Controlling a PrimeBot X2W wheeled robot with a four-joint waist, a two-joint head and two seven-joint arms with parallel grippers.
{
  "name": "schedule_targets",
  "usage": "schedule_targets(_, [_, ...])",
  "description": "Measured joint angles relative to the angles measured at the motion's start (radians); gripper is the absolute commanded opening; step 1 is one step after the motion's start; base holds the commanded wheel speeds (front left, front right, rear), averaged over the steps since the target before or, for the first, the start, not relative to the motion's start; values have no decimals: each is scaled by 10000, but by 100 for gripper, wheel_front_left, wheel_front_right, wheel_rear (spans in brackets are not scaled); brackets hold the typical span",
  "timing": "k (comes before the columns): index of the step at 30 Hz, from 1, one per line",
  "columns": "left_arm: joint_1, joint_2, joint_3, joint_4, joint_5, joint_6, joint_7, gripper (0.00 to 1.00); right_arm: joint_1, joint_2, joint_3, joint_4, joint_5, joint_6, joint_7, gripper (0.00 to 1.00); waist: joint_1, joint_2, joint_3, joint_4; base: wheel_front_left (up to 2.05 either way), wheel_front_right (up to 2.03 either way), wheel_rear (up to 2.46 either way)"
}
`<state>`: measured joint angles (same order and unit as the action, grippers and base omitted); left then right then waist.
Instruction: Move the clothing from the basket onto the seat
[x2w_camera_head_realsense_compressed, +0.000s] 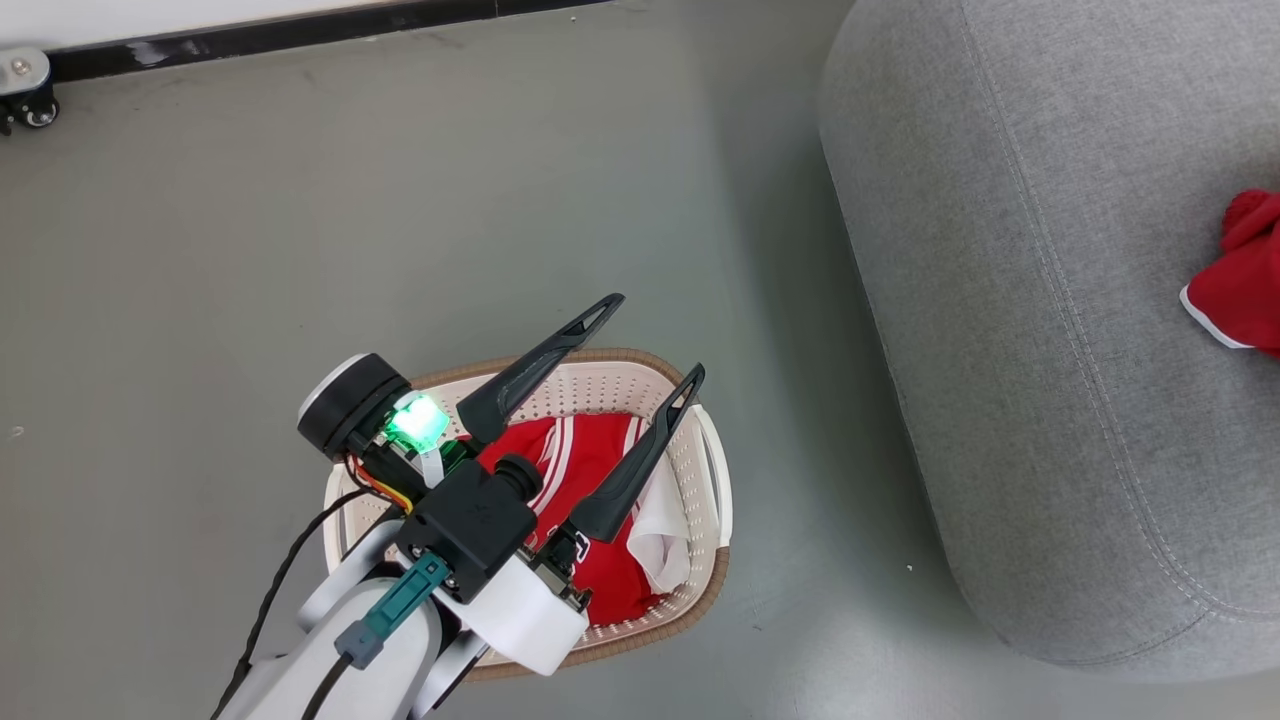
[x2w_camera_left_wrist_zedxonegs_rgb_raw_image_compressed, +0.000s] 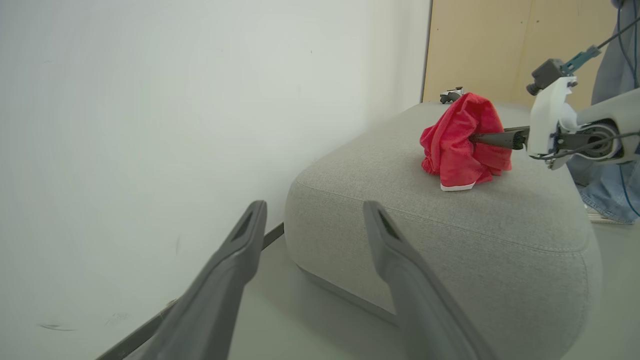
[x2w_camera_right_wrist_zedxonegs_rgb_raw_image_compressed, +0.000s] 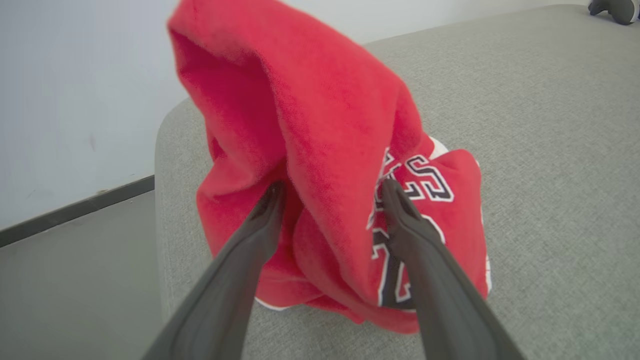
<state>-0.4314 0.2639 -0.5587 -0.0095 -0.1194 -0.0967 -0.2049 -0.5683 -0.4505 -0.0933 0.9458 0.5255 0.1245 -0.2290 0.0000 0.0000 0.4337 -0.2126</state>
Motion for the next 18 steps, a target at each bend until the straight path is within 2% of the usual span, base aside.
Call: schedule_targets(18, [2,-102,150,453,-56,90,-205,100,779,17,673,-1275,-360,0,-190,100,0,0,-225,-252,0,0,0])
